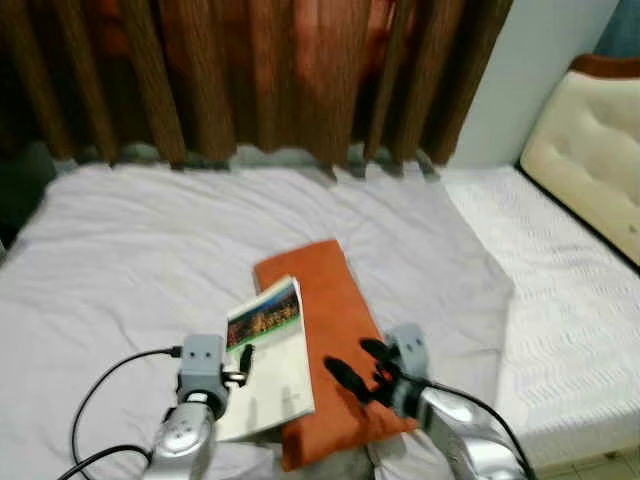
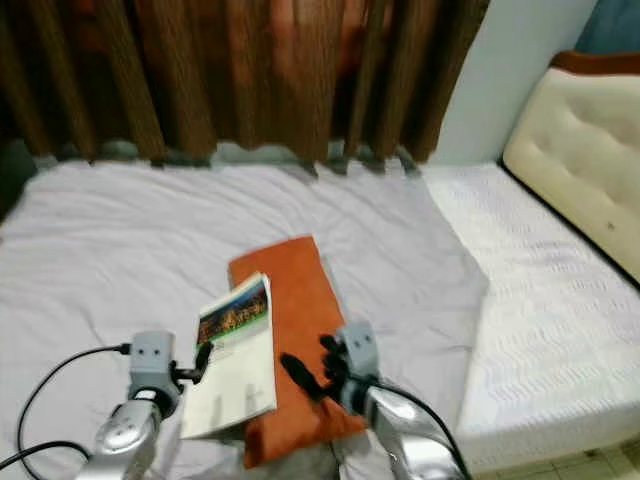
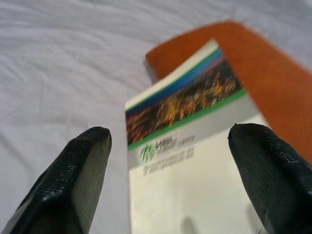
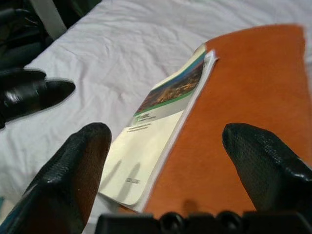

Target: Clean up the room

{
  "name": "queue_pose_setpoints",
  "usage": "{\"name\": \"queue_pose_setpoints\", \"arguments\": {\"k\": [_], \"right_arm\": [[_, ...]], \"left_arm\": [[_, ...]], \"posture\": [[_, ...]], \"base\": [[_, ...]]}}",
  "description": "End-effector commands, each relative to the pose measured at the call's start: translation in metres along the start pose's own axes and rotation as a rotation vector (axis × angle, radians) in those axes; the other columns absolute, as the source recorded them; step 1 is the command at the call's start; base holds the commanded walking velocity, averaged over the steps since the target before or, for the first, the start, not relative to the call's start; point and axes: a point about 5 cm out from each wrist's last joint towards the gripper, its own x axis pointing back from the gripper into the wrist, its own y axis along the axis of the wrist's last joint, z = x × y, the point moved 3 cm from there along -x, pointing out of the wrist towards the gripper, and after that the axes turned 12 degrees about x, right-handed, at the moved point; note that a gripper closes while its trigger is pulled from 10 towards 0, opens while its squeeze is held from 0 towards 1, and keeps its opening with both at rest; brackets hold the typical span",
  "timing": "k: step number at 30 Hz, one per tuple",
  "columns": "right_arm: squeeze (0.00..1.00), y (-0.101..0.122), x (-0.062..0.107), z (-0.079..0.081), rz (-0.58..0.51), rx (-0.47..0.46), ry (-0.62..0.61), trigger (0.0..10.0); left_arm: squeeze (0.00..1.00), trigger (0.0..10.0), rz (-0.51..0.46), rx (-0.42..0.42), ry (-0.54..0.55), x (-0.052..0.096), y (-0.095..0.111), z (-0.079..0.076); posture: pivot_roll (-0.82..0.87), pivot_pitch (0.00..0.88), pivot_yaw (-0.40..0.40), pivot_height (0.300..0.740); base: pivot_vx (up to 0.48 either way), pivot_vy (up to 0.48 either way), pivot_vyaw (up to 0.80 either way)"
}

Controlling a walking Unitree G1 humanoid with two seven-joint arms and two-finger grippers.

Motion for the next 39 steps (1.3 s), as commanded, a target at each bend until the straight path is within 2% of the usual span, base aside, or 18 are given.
{"name": "queue_pose_setpoints", "arguments": {"k": [1,2,4,6,7,8,10,11,12,13,17,25,29,31,33,34,35,39], "right_arm": [[0.0,-0.004,-0.004,0.0,0.016,-0.031,-0.004,10.0],[0.0,0.003,-0.019,0.006,0.004,-0.057,0.015,10.0],[0.0,0.007,-0.024,0.009,-0.005,-0.066,0.024,10.0],[0.0,0.017,-0.033,0.011,-0.031,-0.074,0.02,10.0],[0.0,0.021,-0.038,0.012,-0.035,-0.081,0.02,10.0],[0.0,0.026,-0.04,0.013,-0.046,-0.082,0.024,10.0],[0.0,0.029,-0.046,0.014,-0.05,-0.076,0.018,10.0],[0.0,0.039,-0.057,0.015,-0.071,-0.032,0.01,10.0],[0.0,0.044,-0.061,0.014,-0.08,-0.019,-0.008,10.0],[0.0,0.044,-0.061,0.014,-0.08,-0.019,-0.008,10.0],[0.0,0.06,-0.068,0.011,-0.118,0.048,-0.057,10.0],[0.0,0.067,-0.072,0.007,-0.135,0.116,-0.112,10.0],[0.0,0.085,-0.07,0.0,-0.209,0.191,-0.159,10.0],[0.0,0.108,-0.067,-0.001,-0.305,0.293,-0.178,10.0],[0.0,0.113,-0.065,-0.002,-0.329,0.318,-0.187,10.0],[0.0,0.124,-0.059,-0.003,-0.387,0.408,-0.218,10.0],[0.0,0.124,-0.059,-0.003,-0.387,0.408,-0.218,10.0],[0.0,0.127,-0.045,-0.004,-0.453,0.508,-0.257,10.0]], "left_arm": [[0.0,10.0,-0.013,0.001,-0.002,0.004,0.007,0.003],[0.0,10.0,-0.139,-0.144,-0.101,0.025,0.035,-0.004],[0.0,10.0,-0.198,-0.215,-0.158,0.039,0.048,-0.011],[0.0,10.0,-0.26,-0.293,-0.227,0.056,0.064,-0.019],[0.0,10.0,-0.281,-0.333,-0.24,0.062,0.067,-0.02],[0.0,10.0,-0.3,-0.359,-0.249,0.07,0.073,-0.021],[0.0,10.0,-0.283,-0.366,-0.245,0.073,0.07,-0.017],[0.0,10.0,-0.23,-0.366,-0.219,0.087,0.064,-0.008],[0.0,10.0,-0.205,-0.365,-0.208,0.094,0.06,-0.005],[0.0,10.0,-0.205,-0.365,-0.208,0.094,0.06,-0.005],[0.0,10.0,-0.16,-0.348,-0.191,0.115,0.052,-0.009],[0.0,10.0,-0.113,-0.322,-0.19,0.126,0.043,-0.016],[0.0,10.0,-0.104,-0.316,-0.182,0.126,0.044,-0.015],[0.0,10.0,-0.098,-0.317,-0.172,0.126,0.045,-0.012],[0.0,10.0,-0.096,-0.315,-0.168,0.126,0.045,-0.011],[0.0,10.0,-0.093,-0.309,-0.167,0.126,0.044,-0.012],[0.0,10.0,-0.093,-0.309,-0.167,0.126,0.044,-0.012],[0.0,10.0,-0.088,-0.306,-0.182,0.124,0.044,-0.017]], "posture": [[0.05,0.285,-0.112,0.74],[0.1,0.371,-0.114,0.74],[0.11,0.396,-0.115,0.74],[0.18,0.514,-0.116,0.74],[0.18,0.514,-0.116,0.74],[0.2,0.568,-0.108,0.74],[0.2,0.568,-0.108,0.74],[0.23,0.624,-0.105,0.74],[0.23,0.63,-0.104,0.74],[0.23,0.63,-0.104,0.74],[0.25,0.649,-0.095,0.74],[0.24,0.643,-0.087,0.74],[0.24,0.653,-0.077,0.74],[0.23,0.667,-0.065,0.74],[0.22,0.674,-0.059,0.74],[0.22,0.676,-0.054,0.74],[0.22,0.676,-0.054,0.74],[0.21,0.675,-0.044,0.74]], "base": [[0.0,0.0,0.0],[0.0,0.0,0.0],[0.0,0.0,0.0],[0.0,0.0,0.0],[0.0,0.0,0.0],[0.0,0.0,0.0],[0.0,0.0,0.0],[0.0,0.0,0.0],[0.0,0.0,0.0],[0.0,0.0,0.0],[0.0,0.0,0.0],[0.0,0.0,0.0],[0.0,0.0,0.0],[0.0,0.0,0.0],[0.0,0.0,0.0],[0.0,0.0,0.0],[0.0,0.0,0.0],[0.0,0.0,0.0]]}}
